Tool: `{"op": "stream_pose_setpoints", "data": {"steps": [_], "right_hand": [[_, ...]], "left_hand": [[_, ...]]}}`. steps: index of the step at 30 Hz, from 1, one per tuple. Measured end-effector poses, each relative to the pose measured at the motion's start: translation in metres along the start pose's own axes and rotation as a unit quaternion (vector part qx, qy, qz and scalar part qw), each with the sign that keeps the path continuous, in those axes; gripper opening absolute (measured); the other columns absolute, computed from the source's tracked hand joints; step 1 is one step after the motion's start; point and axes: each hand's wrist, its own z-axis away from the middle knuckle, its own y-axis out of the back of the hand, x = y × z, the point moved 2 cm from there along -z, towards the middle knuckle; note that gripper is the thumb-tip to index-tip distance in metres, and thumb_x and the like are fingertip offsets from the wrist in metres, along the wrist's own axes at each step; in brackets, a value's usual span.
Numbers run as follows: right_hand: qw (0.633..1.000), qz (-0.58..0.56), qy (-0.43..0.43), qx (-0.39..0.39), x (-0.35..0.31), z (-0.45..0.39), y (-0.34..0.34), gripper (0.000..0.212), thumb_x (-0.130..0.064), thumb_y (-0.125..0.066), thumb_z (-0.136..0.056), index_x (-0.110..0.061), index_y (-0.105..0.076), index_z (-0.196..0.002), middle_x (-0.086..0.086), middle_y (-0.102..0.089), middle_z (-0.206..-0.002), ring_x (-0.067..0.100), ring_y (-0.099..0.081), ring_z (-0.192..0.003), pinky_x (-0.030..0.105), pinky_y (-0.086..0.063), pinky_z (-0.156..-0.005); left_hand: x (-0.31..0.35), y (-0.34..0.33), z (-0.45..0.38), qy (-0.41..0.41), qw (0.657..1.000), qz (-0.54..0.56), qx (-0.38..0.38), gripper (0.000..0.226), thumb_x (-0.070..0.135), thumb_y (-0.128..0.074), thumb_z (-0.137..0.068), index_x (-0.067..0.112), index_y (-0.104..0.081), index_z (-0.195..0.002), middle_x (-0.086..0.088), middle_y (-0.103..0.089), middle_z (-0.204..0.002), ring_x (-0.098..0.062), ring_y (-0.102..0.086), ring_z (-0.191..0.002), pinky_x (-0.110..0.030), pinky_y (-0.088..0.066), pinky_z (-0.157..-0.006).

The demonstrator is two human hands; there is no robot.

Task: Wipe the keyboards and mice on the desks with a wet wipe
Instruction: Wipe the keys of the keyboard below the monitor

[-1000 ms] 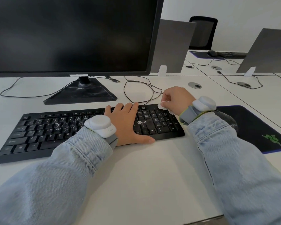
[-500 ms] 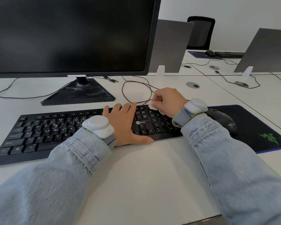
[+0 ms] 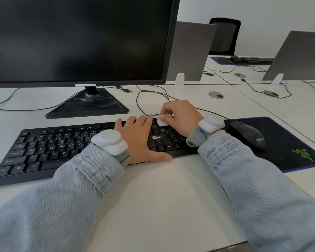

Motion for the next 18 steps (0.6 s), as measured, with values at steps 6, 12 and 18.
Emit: {"op": "stream_pose_setpoints", "data": {"steps": [6, 12, 18], "right_hand": [[0.997, 0.049, -0.058, -0.022, 0.020, -0.003, 0.011, 0.011, -0.025, -0.063, -0.087, -0.030, -0.061, -0.077, -0.016, -0.049, -0.075, 0.017, -0.057, -0.086, 0.043, -0.050, -0.085], [0.995, 0.061, -0.084, 0.009, 0.025, 0.000, 0.019, 0.006, -0.026, -0.062, -0.087, -0.027, -0.063, -0.081, -0.011, -0.055, -0.082, 0.020, -0.058, -0.091, 0.042, -0.047, -0.086], [0.998, 0.039, 0.019, -0.045, -0.004, -0.001, 0.003, 0.007, -0.026, -0.061, -0.089, -0.025, -0.068, -0.088, -0.011, -0.056, -0.082, 0.014, -0.054, -0.085, 0.039, -0.048, -0.083]], "left_hand": [[0.000, 0.000, -0.001, 0.001, 1.000, 0.003, -0.005, 0.144, 0.106, -0.014, -0.043, 0.022, -0.006, -0.160, 0.008, -0.023, -0.163, -0.023, -0.026, -0.146, -0.055, -0.020, -0.119], [0.000, 0.000, -0.001, 0.001, 1.000, 0.008, -0.001, 0.144, 0.106, -0.015, -0.043, 0.022, -0.007, -0.159, 0.008, -0.025, -0.161, -0.023, -0.027, -0.145, -0.056, -0.019, -0.119], [0.000, -0.002, 0.000, 0.007, 1.000, 0.009, 0.021, 0.144, 0.106, -0.014, -0.041, 0.022, -0.012, -0.158, 0.010, -0.031, -0.158, -0.022, -0.032, -0.142, -0.055, -0.023, -0.116]]}}
